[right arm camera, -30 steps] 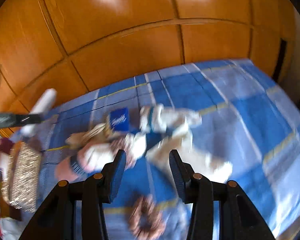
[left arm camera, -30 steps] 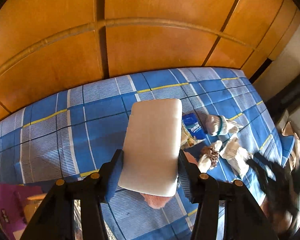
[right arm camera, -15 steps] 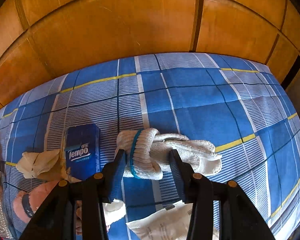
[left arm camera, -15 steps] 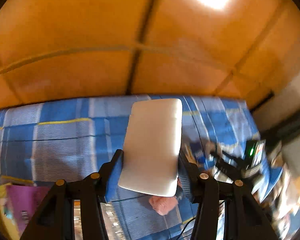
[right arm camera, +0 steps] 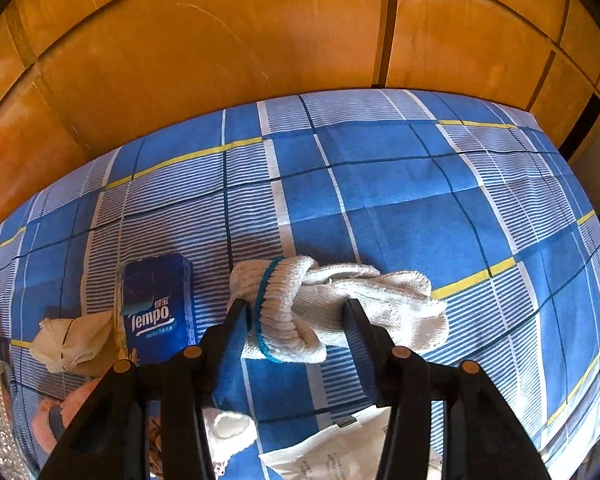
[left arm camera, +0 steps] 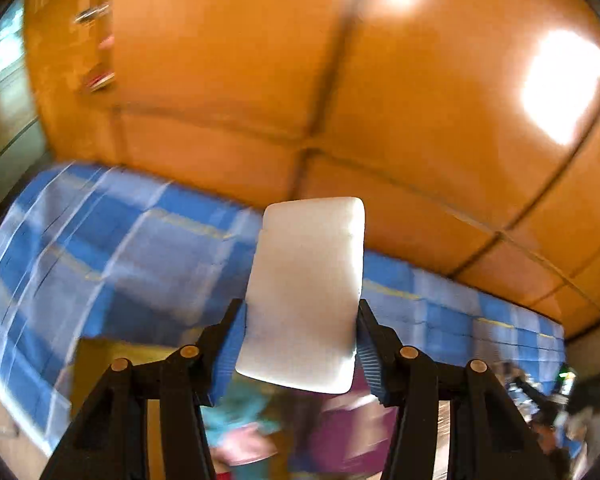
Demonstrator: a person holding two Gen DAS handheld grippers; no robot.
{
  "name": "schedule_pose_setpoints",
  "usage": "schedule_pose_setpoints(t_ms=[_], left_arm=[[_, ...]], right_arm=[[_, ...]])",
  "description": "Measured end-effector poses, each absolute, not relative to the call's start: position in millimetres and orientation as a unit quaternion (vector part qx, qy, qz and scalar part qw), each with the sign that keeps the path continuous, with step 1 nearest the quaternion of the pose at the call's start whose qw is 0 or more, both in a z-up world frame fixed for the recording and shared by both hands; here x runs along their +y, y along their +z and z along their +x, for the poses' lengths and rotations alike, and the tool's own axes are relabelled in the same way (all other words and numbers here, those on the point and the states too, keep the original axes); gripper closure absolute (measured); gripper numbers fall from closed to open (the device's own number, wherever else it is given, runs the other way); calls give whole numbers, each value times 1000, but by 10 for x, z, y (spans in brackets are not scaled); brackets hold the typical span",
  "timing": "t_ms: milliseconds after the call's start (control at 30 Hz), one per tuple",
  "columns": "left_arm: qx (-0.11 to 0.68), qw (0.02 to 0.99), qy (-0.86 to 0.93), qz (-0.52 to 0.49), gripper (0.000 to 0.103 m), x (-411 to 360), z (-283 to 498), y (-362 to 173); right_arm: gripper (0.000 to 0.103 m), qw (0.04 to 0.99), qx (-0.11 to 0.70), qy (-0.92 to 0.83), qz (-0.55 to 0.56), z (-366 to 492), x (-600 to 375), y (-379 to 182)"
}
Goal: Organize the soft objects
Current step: 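Lift the sponge with the left gripper while the right gripper grasps the white glove, then place the white sponge in the gold tray and open the left gripper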
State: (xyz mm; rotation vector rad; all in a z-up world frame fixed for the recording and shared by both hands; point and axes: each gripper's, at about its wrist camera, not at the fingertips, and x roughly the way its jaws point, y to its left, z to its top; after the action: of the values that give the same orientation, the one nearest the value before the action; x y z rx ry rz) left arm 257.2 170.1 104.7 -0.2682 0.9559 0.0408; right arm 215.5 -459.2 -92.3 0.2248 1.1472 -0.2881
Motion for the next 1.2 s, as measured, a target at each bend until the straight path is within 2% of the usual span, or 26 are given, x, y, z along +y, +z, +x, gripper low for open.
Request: schedule_pose_setpoints(t_ms=[233,400,500,600,700,900,1000,1067,1200], left_arm=[[491,851,64,-177,49,2423,1846,243],[525,830,73,-171,48,2407,1688,-309],[524,833,80,-159,43,2348,1768,-453],[515,837,96,-157,27,2349,1835,-495],[506,844,111,-139,23,2348,1803,-482],[478,861,129,-118,21,2227,1479,-315],[458,874,122,-112,19,2114,1276,-201],[452,878,116,-104,18,2040,1182,-153],[439,888,106,-86,16,1871,961,-62]], right_arm=[[54,820,548,-150,71,2188,-4512,-922],[54,812,554,-174,59,2228,-4460,-918],[54,811,554,-184,50,2232,-4428,-920],[54,811,553,-188,46,2219,-4405,-918],[54,811,551,-191,39,2212,-4359,-909],[57,817,542,-198,24,2183,-4289,-893],[64,821,533,-202,21,2157,-4254,-861],[73,825,527,-203,25,2138,-4224,-811],[81,829,520,-204,31,2147,-4200,-730]])
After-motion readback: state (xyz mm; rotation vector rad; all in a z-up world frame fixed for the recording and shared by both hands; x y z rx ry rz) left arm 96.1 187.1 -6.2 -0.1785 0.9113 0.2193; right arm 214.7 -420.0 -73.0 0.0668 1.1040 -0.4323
